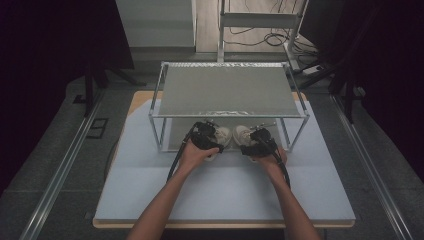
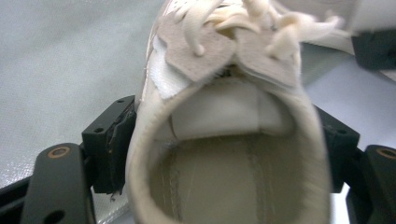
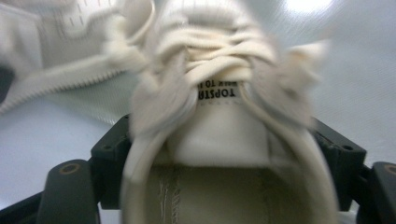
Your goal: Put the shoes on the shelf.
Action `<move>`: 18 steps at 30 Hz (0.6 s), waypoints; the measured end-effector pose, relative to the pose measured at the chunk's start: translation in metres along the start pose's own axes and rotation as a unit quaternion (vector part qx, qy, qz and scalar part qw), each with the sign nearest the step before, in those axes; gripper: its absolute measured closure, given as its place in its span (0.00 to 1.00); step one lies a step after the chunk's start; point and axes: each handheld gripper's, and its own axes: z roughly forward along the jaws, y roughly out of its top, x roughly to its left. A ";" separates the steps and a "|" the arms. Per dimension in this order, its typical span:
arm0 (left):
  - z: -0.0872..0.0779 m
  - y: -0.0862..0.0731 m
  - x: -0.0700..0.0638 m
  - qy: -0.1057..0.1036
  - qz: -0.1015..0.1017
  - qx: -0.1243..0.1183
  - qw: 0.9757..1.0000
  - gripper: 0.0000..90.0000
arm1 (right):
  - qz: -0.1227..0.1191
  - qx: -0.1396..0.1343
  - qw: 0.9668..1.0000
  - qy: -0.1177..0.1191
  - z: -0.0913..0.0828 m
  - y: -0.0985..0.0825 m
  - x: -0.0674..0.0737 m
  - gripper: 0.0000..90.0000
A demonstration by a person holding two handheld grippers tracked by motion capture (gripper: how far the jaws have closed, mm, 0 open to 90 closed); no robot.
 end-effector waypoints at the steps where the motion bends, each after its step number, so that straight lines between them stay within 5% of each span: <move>1: 0.000 0.000 0.000 0.000 0.000 0.000 1.000 0.25 | 0.000 0.000 1.000 0.000 0.000 0.000 0.000 0.25; 2: -0.004 0.000 0.003 0.000 0.027 -0.003 1.000 0.25 | 0.004 -0.006 1.000 0.002 -0.003 0.000 0.000 0.25; 4: -0.010 -0.003 0.000 -0.008 0.000 -0.019 1.000 0.26 | 0.004 -0.021 1.000 0.009 -0.015 0.000 -0.001 0.26; 5: -0.019 -0.006 0.004 -0.010 0.015 -0.033 0.999 0.27 | 0.003 -0.023 1.000 0.012 -0.018 0.000 -0.002 0.26; 8: -0.026 -0.012 0.003 -0.016 0.009 -0.046 0.999 0.31 | 0.001 -0.030 0.999 0.016 -0.026 -0.002 -0.004 0.27; 11: -0.035 -0.020 0.007 -0.015 0.040 -0.053 0.998 0.34 | 0.009 -0.057 0.998 0.031 -0.047 -0.008 -0.008 0.36; 18: -0.041 -0.035 0.015 -0.026 0.016 -0.083 0.996 0.33 | 0.018 -0.084 0.995 0.044 -0.070 -0.019 -0.019 0.45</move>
